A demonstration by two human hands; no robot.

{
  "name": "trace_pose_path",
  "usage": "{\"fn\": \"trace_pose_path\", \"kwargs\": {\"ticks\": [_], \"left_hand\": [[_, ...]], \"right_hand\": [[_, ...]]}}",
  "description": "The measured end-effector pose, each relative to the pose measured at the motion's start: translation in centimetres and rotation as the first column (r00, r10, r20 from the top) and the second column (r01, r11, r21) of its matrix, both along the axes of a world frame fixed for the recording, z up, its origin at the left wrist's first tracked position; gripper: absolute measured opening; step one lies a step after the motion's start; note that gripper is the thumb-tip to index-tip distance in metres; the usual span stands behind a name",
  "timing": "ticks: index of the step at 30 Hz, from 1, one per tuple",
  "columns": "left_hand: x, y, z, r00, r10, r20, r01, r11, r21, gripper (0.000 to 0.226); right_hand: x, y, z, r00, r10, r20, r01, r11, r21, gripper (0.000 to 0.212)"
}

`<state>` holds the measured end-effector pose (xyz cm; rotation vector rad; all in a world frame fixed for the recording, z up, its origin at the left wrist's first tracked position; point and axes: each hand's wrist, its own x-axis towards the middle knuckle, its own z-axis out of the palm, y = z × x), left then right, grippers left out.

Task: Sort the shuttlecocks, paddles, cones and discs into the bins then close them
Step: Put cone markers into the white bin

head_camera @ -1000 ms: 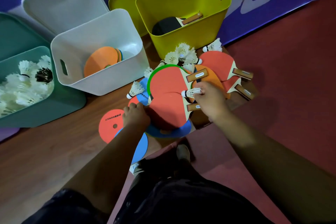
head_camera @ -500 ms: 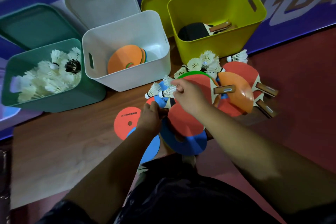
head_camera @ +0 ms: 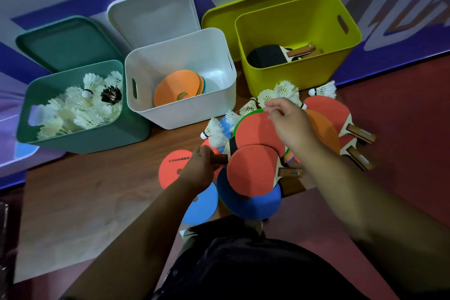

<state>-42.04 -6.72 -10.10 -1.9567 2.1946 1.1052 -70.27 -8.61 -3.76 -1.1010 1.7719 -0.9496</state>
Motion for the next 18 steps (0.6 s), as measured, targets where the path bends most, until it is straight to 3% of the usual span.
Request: {"fn": "trace_pose_path", "kwargs": {"ticks": [6, 9, 11, 14, 17, 18], "left_hand": [[-0.8, -0.9, 4.2, 0.993, 0.060, -0.105, -0.049, 0.993, 0.111, 0.047], [-0.9, -1.1, 4.7, 0.987, 0.066, -0.149, -0.049, 0.992, 0.116, 0.052], [-0.6, -1.2, 3.8, 0.988, 0.048, -0.148, -0.030, 0.992, 0.124, 0.041], [-0.1, -1.5, 2.4, 0.987, 0.081, -0.140, -0.060, 0.988, 0.142, 0.028], [0.5, -1.5, 1.2, 0.990, 0.131, -0.052, -0.123, 0.983, 0.134, 0.021], [0.9, -1.6, 0.3, 0.990, 0.134, -0.048, -0.128, 0.985, 0.116, 0.024]], "right_hand": [[-3.1, 2.7, -2.2, 0.892, 0.012, -0.453, 0.021, 0.997, 0.068, 0.028], [-2.8, 4.6, -3.3, 0.867, 0.156, -0.474, -0.086, 0.982, 0.166, 0.017], [-2.2, 6.0, -4.3, 0.828, 0.305, -0.471, -0.197, 0.944, 0.265, 0.019], [-1.5, 7.6, -5.8, 0.781, 0.470, -0.412, -0.247, 0.838, 0.487, 0.036], [-1.0, 8.5, -7.5, 0.762, 0.491, -0.422, -0.216, 0.807, 0.549, 0.065], [-0.9, 8.8, -8.1, 0.759, 0.492, -0.426, -0.210, 0.805, 0.555, 0.065]]}}
